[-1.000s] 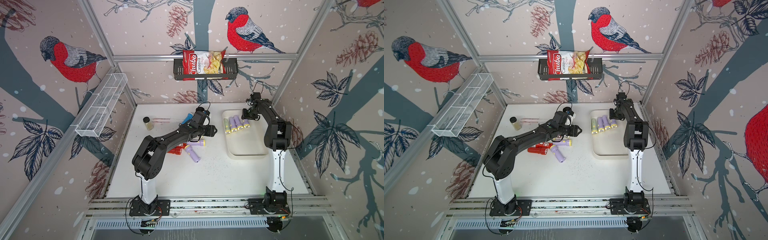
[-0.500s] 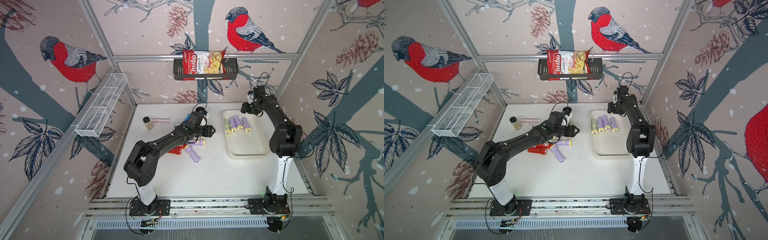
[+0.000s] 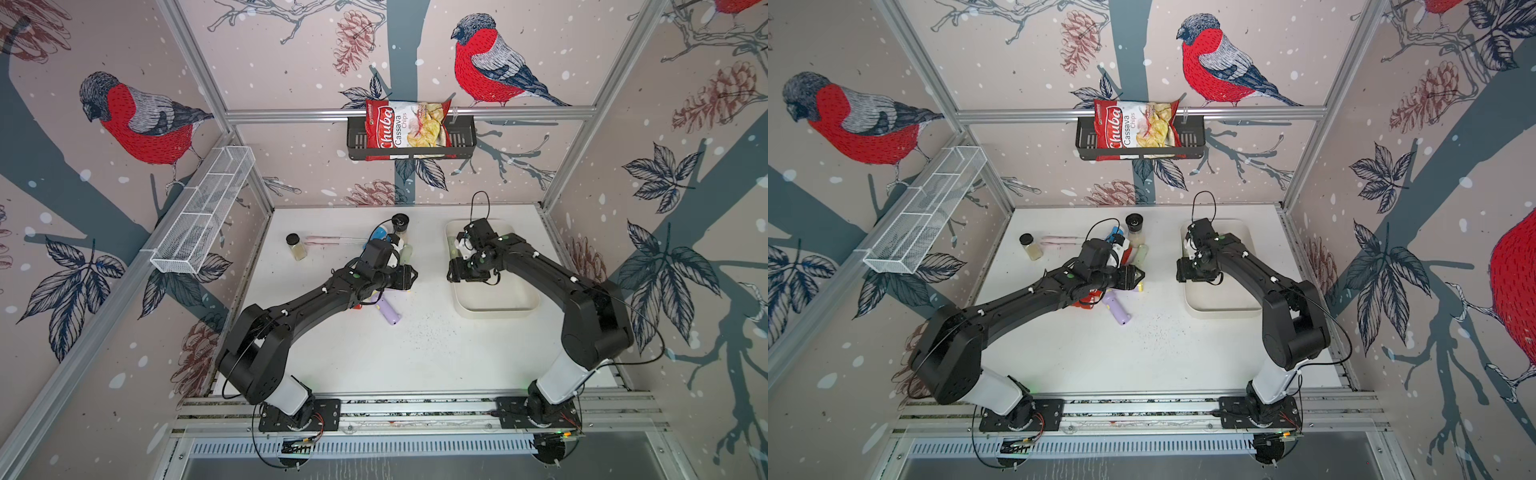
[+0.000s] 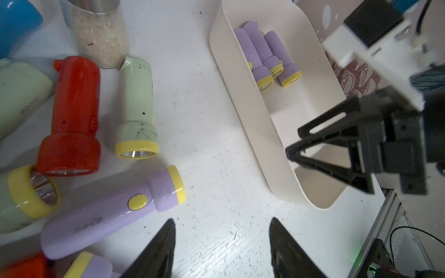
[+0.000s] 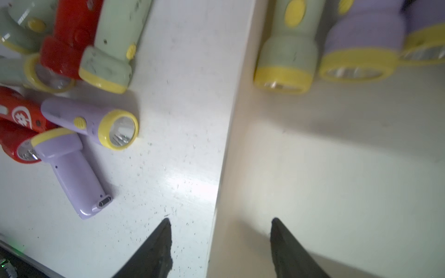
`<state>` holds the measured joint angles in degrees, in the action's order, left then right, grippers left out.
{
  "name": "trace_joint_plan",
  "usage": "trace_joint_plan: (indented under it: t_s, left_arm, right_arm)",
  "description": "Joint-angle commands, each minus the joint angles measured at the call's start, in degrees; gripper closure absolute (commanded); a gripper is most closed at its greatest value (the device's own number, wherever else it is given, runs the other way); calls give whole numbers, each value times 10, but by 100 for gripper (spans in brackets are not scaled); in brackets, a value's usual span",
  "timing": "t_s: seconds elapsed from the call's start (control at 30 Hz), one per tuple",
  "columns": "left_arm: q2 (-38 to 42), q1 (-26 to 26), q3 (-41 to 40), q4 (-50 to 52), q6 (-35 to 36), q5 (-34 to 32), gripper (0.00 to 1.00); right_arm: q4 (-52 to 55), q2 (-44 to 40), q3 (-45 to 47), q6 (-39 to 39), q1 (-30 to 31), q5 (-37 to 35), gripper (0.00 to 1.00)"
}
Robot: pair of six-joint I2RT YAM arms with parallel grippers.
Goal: Put the flashlights into the storage boxes
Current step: Move the storage box to the center of the board.
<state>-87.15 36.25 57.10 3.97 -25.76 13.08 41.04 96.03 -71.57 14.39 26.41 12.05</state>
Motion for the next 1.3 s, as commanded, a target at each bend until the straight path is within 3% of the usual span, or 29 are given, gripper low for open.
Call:
trace_joint_plan:
  t_s: [0.0,0.9,1.03,1.27]
  left_arm:
    - [17,0,-19,-17,-8,-13,38]
    - [76,0,-77,-19,-19,-35,38]
    - [81,0,-84,-19,-22,-38,38]
    - [86,-12,-81,-8,-32,-36,38]
  right_arm:
    - [-50,-25,40,56,18,28,34]
    - [-79,-111,193,191,193,36,35]
    - [-79,-117,174,188,183,27,34]
    - [-100,-108,143,179,111,34,29]
